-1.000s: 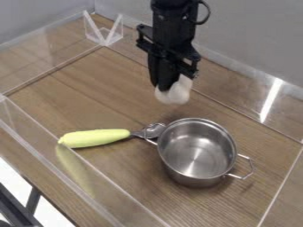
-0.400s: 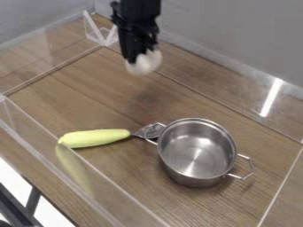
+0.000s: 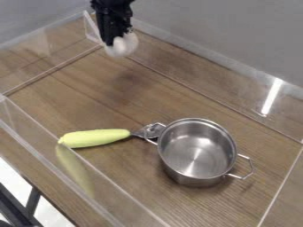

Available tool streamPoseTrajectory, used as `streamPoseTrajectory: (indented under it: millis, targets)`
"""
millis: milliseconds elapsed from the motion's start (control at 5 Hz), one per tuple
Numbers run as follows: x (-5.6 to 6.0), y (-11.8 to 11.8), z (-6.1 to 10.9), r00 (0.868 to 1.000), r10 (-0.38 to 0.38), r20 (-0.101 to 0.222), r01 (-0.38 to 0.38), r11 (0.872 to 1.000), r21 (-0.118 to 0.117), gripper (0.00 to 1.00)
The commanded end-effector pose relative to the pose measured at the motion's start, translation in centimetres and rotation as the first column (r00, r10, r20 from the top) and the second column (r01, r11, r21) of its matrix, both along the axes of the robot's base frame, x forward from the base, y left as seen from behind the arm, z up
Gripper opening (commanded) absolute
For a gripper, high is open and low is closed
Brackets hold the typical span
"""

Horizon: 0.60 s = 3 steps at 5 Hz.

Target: Move mushroom to the left side of the table

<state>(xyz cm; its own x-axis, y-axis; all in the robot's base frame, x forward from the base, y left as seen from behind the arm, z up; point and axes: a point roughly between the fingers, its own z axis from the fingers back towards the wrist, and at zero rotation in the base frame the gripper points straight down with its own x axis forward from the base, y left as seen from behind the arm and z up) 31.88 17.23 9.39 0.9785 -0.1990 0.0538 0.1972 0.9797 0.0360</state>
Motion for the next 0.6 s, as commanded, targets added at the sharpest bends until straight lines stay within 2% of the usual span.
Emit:
streamPoseTrajectory:
  millis: [0,200,400]
  targets:
    - [0.6,1.9,1.9,0.997,0.053,0.054,-0.056,0.997,0.046,0.0]
    - [0.9,2.1,1.6,0.994,0.101,0.049,-0.104,0.993,0.057,0.0]
    - [2.3,1.9,0.7,0.997,0.061,0.046,-0.064,0.996,0.065,0.0]
